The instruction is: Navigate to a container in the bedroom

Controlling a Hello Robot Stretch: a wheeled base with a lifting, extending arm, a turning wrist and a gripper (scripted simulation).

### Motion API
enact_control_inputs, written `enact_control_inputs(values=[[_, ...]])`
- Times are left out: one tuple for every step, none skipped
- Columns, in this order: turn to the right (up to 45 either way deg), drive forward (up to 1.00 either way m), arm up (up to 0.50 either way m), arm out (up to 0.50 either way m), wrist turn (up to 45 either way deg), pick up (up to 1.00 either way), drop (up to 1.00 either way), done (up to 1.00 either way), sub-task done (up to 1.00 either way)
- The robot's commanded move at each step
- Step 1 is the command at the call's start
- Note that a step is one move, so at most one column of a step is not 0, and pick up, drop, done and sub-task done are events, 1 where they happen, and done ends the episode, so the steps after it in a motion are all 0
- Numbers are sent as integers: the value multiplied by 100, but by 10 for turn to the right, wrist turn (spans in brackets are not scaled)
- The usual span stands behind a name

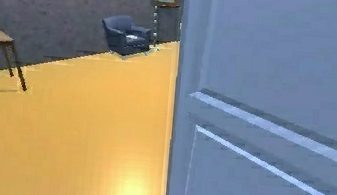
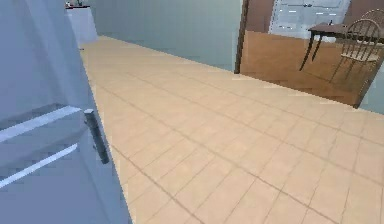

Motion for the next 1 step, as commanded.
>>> enact_control_inputs(values=[[0, 40, 0, 0, 0, 0, 0, 0, 0]])
